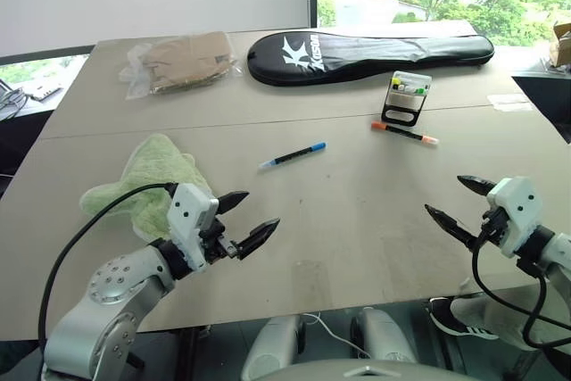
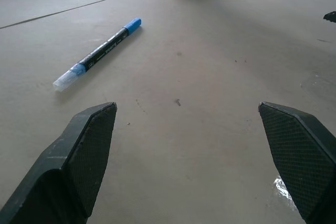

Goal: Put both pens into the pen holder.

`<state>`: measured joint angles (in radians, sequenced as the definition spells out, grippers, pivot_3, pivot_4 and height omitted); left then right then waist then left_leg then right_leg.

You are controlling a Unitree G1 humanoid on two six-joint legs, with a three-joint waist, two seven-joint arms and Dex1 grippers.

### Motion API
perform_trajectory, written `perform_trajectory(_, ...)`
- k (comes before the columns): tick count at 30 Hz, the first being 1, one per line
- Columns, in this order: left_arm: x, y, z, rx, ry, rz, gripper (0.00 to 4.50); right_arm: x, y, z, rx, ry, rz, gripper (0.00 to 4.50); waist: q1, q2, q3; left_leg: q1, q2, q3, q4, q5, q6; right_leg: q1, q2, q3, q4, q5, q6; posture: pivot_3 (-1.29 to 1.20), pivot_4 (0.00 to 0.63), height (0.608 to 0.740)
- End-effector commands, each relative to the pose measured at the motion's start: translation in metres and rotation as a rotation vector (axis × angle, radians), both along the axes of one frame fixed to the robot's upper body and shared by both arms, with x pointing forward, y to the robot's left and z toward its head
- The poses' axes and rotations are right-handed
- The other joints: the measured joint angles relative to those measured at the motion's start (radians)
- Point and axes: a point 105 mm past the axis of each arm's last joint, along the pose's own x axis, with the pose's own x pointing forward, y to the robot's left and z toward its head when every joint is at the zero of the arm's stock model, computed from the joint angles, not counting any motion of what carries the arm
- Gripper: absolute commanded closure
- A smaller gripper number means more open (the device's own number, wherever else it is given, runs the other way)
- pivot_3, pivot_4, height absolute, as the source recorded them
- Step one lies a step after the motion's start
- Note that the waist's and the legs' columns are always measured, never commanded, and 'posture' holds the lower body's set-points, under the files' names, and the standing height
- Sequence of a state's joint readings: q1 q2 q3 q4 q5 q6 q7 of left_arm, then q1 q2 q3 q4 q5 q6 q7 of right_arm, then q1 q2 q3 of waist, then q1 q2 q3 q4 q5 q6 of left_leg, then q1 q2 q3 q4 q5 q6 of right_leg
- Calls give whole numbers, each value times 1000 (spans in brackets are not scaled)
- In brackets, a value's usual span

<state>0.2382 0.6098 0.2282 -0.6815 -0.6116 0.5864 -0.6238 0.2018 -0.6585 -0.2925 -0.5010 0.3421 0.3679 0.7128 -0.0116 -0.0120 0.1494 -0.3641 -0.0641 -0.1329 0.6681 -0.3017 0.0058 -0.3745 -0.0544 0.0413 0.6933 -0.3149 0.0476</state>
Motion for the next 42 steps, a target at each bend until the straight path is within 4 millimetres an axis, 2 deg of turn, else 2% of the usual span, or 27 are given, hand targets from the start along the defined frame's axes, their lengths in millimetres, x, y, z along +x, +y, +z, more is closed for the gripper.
perform_trajectory(1,-3,1,6,-12,-47,-16,20,11,5,9,-16,11,33,0,0,0,0,0,0,0,0,0,0,0,0,0,0,0,0,0,150,740)
perform_trajectory(4,-10,1,5,-38,-65,-74,20,41,8,13,-39,96,40,0,-29,1,2,2,1,6,0,0,0,0,1,2,0,0,0,0,150,740)
perform_trajectory(10,-12,-13,12,-37,-123,-156,20,106,11,30,-27,212,-4,0,-19,3,5,-1,2,3,-1,0,0,-2,1,1,0,0,-1,0,150,740)
perform_trajectory(13,-8,-19,19,-35,-157,-165,20,131,16,25,-117,291,43,0,-19,3,6,-4,1,2,0,0,1,-4,0,0,-1,0,0,0,150,740)
perform_trajectory(17,-3,-24,30,-33,-203,-163,20,171,12,21,-175,334,-25,0,-23,3,6,-7,1,2,-1,-1,1,-6,0,0,-4,0,0,0,150,740)
perform_trajectory(20,2,-25,39,-51,-232,-151,20,180,8,11,-219,400,-35,0,-24,3,7,-9,1,2,-2,0,1,-8,0,-1,-6,0,0,0,150,740)
perform_trajectory(22,8,-25,42,-43,-244,-131,20,184,5,10,-227,414,-52,0,-28,3,7,-16,1,1,-1,0,1,-14,0,-2,-6,1,0,0,150,740)
perform_trajectory(26,20,-26,50,-62,-266,-84,20,186,5,9,-206,437,-59,0,-29,3,6,-17,1,2,1,0,0,-16,-1,-2,-4,1,0,0,150,740)
perform_trajectory(29,21,-29,50,-45,-275,-92,0,187,4,7,-215,435,-70,766,-30,3,6,-16,0,2,2,0,0,-16,-1,-1,0,1,0,0,150,740)
perform_trajectory(33,21,-31,48,-40,-270,-86,0,177,2,3,-263,513,6,2594,-27,4,6,-16,0,2,3,0,0,-16,-1,-1,2,1,0,0,150,740)
perform_trajectory(37,19,-32,50,-40,-272,-79,0,155,-15,3,-345,593,140,4493,-15,4,6,-18,-1,1,3,0,0,-18,-1,-2,1,1,0,0,150,740)
perform_trajectory(40,18,-33,50,-39,-268,-74,0,137,-25,5,-407,629,235,4493,-6,4,6,-20,-1,0,2,0,0,-20,-2,-2,0,1,0,0,150,740)
perform_trajectory(42,18,-32,50,-40,-264,-70,0,130,-26,4,-474,601,290,4493,-4,4,6,-20,-1,0,2,0,0,-20,-2,-3,0,1,0,0,150,740)
